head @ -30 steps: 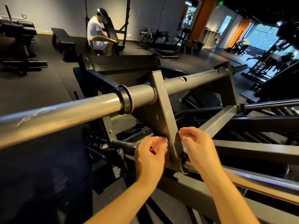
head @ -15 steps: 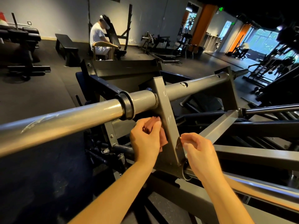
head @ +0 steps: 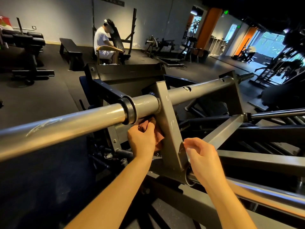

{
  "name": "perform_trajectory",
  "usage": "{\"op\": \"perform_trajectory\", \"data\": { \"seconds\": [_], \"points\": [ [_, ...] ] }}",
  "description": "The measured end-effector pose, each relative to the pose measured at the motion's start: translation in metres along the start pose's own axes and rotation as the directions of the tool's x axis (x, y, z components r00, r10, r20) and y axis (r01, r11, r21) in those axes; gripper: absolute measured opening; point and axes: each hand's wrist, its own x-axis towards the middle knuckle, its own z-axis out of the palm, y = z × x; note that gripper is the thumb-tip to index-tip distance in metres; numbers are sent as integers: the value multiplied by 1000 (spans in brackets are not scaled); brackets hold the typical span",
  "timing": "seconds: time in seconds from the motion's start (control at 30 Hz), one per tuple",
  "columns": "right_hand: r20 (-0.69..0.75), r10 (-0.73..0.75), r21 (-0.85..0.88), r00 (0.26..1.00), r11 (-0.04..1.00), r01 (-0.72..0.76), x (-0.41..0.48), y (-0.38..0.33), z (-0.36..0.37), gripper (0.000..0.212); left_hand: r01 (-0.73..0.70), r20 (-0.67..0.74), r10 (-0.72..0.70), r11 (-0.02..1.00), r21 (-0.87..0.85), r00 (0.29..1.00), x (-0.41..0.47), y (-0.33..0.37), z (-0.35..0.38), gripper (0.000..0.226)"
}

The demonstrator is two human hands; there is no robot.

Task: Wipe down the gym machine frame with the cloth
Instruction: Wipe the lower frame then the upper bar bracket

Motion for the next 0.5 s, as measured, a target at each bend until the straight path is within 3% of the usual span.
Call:
{"op": "perform_trajectory", "data": {
  "seconds": [0.07,0.17,0.23,0.37,0.43,0.5],
  "points": [
    [-3,-8,0,1000,1000,8,-1,0,0,30,11,11,-11,999,33,1000,-7,-6,-4,15],
    [-10,-26,-5,1000,1000,26,-1,1,2,31,-94,139,79,990,106,987,-32,-11,-5,4],
    [-18,-26,-14,999,1000,26,0,1,2,31,-135,151,116,983,123,982,-32,-7,-2,7],
    [-20,-30,-39,999,999,29,2,1,2,30,42,6,-41,996,-76,999,1,8,2,16],
    [-24,-32,-54,999,998,31,0,0,1,31,35,-17,-36,998,-49,999,3,1,-1,18],
    [-25,-42,-71,999,997,40,-2,-3,0,31,62,7,-63,993,96,998,-3,-14,-8,14]
  ]
}}
